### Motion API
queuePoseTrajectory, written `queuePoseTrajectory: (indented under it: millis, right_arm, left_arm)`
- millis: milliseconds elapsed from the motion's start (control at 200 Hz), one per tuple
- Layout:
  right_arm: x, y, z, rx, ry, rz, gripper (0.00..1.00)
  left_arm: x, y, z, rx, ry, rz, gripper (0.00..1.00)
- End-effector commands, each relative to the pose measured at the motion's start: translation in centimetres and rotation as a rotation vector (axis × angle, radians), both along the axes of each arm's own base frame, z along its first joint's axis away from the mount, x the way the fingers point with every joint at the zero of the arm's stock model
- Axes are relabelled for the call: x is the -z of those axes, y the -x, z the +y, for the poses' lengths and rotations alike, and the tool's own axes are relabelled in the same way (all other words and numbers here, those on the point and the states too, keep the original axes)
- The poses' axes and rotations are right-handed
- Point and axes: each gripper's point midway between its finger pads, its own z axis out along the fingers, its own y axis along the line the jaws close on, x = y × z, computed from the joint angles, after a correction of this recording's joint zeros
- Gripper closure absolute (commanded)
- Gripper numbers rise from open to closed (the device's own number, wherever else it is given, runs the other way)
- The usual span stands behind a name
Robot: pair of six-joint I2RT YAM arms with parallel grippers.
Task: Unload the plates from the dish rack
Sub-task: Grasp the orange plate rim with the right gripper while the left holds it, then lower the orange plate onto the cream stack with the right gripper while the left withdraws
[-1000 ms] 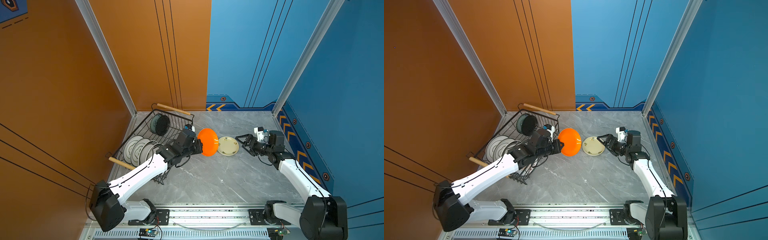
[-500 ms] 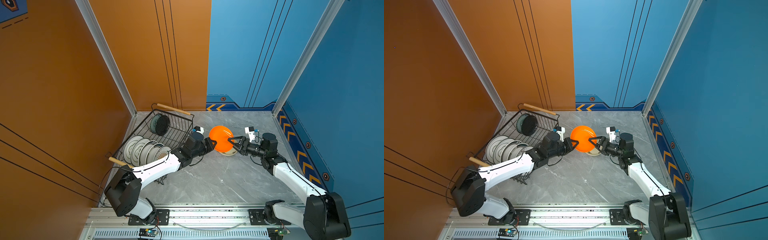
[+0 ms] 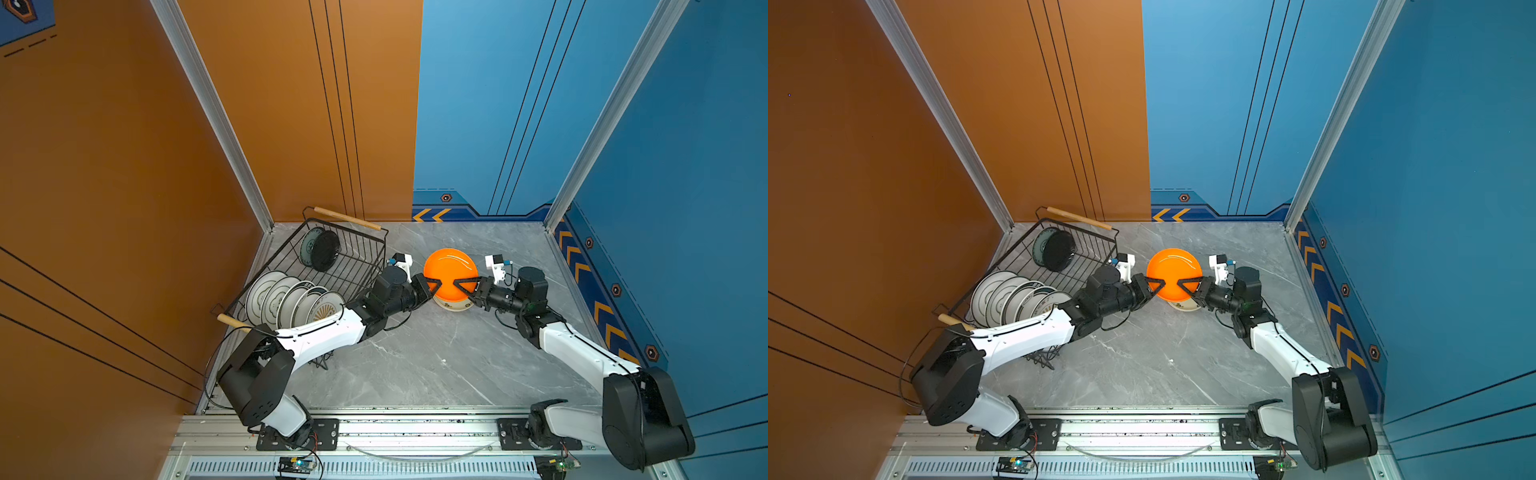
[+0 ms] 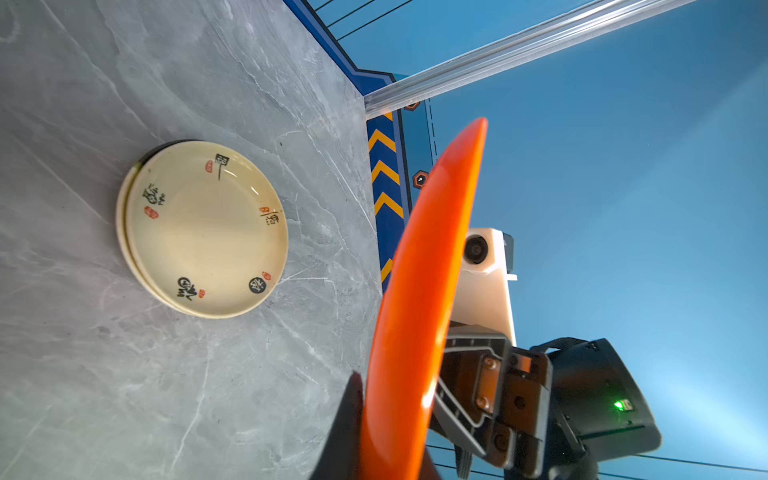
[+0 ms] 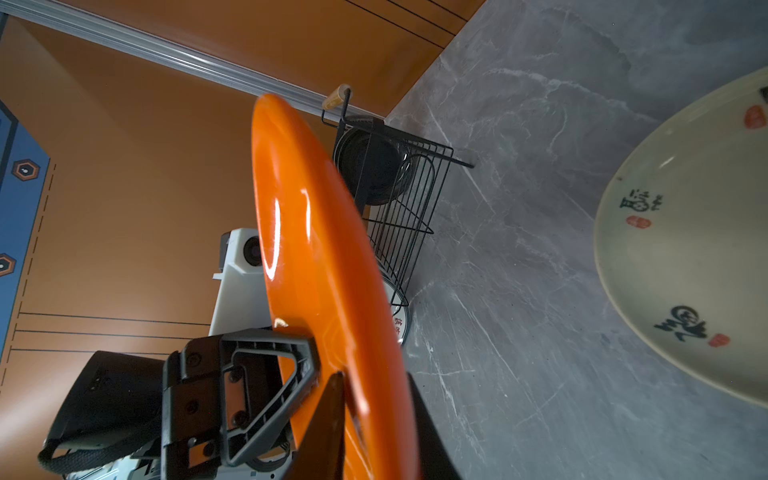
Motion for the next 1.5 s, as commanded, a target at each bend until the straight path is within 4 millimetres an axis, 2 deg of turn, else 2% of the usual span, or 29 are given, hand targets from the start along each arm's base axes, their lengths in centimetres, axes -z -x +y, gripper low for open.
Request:
queuePoseTrajectory:
  millis: [0, 40, 135, 250, 421, 496, 561, 636, 656, 671, 696, 781, 1026, 1176, 1382, 1497]
  right_arm:
    - [-1.0, -0.1, 0.5, -0.017, -0.024, -0.060, 0.91]
    - [-1.0, -0.2, 0.6, -0.017, -0.032, -0.061, 1.00]
    - [-0.9, -0.6, 0.3, -0.007, -0.045, -0.052, 1.00]
    - [-1.3, -1.2, -0.2, 0.003, -0.058, -0.050, 1.00]
    - [-2.6, -2.4, -2.1, 0.059, -0.049, -0.059, 1.00]
    - [-2.9, -2.8, -3.1, 0.095, 0.022, -0.065, 1.00]
    - [-1.5, -2.9, -4.6, 0.151, 0.199, -0.013, 1.00]
    - [-0.5, -2.8, -6.5, 0.209, 0.411, 0.032, 1.00]
    - [-0.3, -2.7, -7.0, 0.223, 0.447, 0.046, 1.00]
    - [-0.1, -2.7, -7.3, 0.231, 0.472, 0.059, 1.00]
    - [0.1, -2.6, -7.7, 0.241, 0.502, 0.074, 1.00]
    - [0.6, -2.8, -8.8, 0.274, 0.559, 0.111, 1.00]
    - [3.3, -3.8, -10.0, 0.326, 0.689, 0.179, 1.00]
    - [5.8, -4.8, -9.4, 0.296, 0.731, 0.234, 1.00]
    - [8.5, -6.0, -8.6, 0.269, 0.757, 0.283, 1.00]
    - [9.8, -6.6, -8.3, 0.267, 0.752, 0.305, 1.00]
  left_arm:
    - [1.6, 0.9, -1.0, 0.071, -0.008, 0.013, 0.86]
    - [1.8, 1.0, -1.0, 0.070, -0.012, 0.016, 0.85]
    - [2.0, 1.0, -0.9, 0.078, -0.016, -0.001, 0.77]
    - [2.2, 1.1, -0.9, 0.100, -0.028, -0.015, 0.57]
    - [1.4, 1.7, -0.5, 0.143, -0.047, -0.078, 0.44]
    - [1.5, 1.9, 0.6, 0.148, -0.124, -0.090, 0.43]
    - [1.7, 2.1, 1.8, 0.131, -0.236, -0.103, 0.42]
    - [1.8, 2.4, 3.3, 0.125, -0.372, -0.094, 0.42]
    - [2.4, 2.6, 3.9, 0.121, -0.421, -0.085, 0.42]
    - [1.4, 2.4, 4.1, 0.113, -0.439, -0.100, 0.42]
    - [1.1, 2.4, 4.6, 0.105, -0.481, -0.109, 0.42]
    - [1.0, 2.7, 7.5, 0.068, -0.654, -0.104, 0.42]
    - [-2.1, 2.0, 16.3, -0.148, -1.020, -0.165, 0.40]
    - [-2.8, 1.1, 20.9, -0.251, -1.111, -0.142, 0.39]
    - [-1.2, 0.0, 26.4, -0.338, -1.122, -0.027, 0.38]
    - [-0.6, 0.0, 27.9, -0.355, -1.112, 0.008, 0.38]
